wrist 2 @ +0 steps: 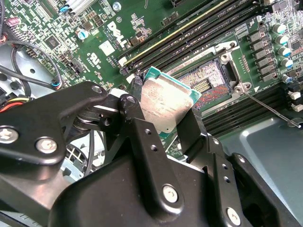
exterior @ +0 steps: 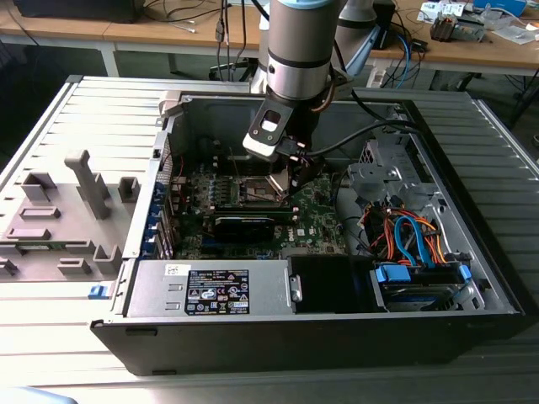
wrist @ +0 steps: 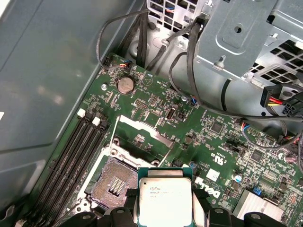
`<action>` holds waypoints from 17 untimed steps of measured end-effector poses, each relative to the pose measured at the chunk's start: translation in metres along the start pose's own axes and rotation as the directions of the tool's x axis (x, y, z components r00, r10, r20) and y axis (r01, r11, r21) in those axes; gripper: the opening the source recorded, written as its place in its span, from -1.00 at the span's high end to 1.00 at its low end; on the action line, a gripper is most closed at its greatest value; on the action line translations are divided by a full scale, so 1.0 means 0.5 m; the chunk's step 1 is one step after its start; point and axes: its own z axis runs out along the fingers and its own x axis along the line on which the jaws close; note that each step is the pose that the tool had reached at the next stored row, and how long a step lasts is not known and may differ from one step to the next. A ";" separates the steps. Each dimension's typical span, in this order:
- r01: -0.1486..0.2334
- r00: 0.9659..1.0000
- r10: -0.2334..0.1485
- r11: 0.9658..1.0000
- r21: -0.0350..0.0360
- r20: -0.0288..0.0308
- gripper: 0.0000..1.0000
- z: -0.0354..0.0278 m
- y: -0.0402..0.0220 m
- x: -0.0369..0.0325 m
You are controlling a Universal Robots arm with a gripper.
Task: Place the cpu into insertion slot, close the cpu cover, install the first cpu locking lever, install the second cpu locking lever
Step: 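Place the cpu into insertion slot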
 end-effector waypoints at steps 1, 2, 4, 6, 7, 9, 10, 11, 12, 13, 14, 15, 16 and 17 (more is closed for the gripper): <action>0.000 1.000 0.000 1.000 0.000 0.000 -0.09 0.000 0.000 0.000; -0.001 1.000 0.001 1.000 0.000 0.000 -0.09 0.000 0.000 0.000; -0.002 1.000 0.002 1.000 0.000 0.000 -0.09 0.000 0.000 0.000; -0.003 1.000 0.003 1.000 0.000 0.000 -0.09 0.000 0.000 0.000; -0.003 1.000 0.003 1.000 0.000 0.000 -0.09 0.000 0.000 0.000; -0.004 1.000 0.004 1.000 0.000 0.000 -0.09 0.000 0.000 0.000; -0.005 1.000 0.005 1.000 0.000 0.000 -0.09 0.000 0.000 0.000; -0.005 1.000 0.005 1.000 0.000 0.000 -0.09 0.000 0.000 0.000; -0.006 1.000 0.006 1.000 0.000 0.000 -0.09 0.000 0.000 0.000; -0.006 1.000 0.006 1.000 0.000 0.000 -0.09 0.000 0.000 0.000; -0.007 1.000 0.007 1.000 0.000 0.000 -0.09 0.000 0.000 0.000; -0.007 1.000 0.007 1.000 0.000 0.000 -0.09 0.000 0.000 0.000; -0.008 1.000 0.008 1.000 0.000 0.000 -0.09 0.000 0.000 0.000; -0.009 1.000 0.009 1.000 0.000 0.000 -0.09 0.000 0.000 0.000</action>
